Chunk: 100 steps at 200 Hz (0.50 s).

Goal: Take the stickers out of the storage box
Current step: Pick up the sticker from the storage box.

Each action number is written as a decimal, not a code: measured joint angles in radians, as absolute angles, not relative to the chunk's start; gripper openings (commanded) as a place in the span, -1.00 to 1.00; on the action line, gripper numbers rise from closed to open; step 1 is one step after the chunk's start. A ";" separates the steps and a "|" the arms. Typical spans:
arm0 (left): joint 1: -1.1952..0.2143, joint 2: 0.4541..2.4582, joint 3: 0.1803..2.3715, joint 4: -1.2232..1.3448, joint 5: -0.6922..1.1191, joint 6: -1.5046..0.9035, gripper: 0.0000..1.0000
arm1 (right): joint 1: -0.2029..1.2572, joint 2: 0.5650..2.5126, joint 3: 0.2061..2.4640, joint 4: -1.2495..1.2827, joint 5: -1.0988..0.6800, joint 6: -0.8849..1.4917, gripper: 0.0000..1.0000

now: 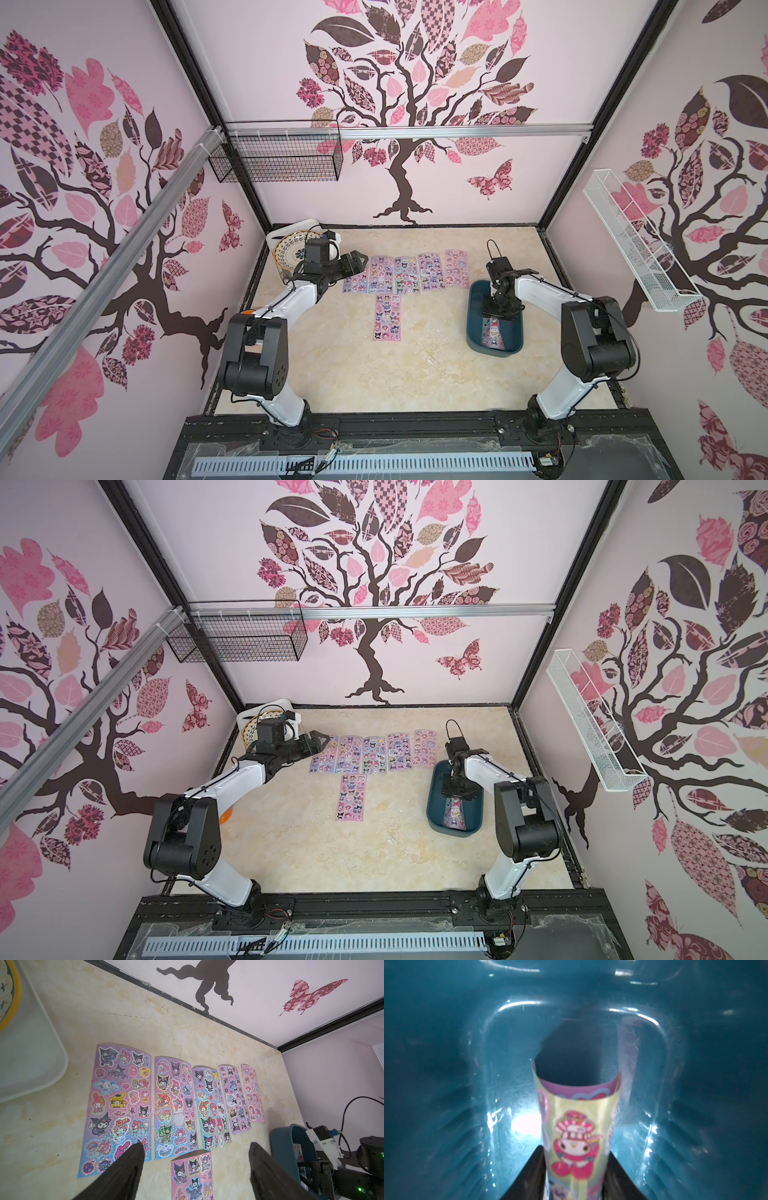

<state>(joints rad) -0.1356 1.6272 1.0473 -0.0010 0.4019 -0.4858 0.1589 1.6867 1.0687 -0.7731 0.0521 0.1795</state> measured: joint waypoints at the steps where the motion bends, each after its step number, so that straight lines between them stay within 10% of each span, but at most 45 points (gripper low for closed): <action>1: -0.136 1.628 1.048 -0.001 0.403 -0.486 0.68 | 0.159 1.686 1.069 -0.773 0.052 0.179 -0.08; 100: -0.170 1.668 1.092 -0.001 0.456 -0.475 0.62 | 0.132 1.595 1.065 -0.783 0.017 0.178 -0.36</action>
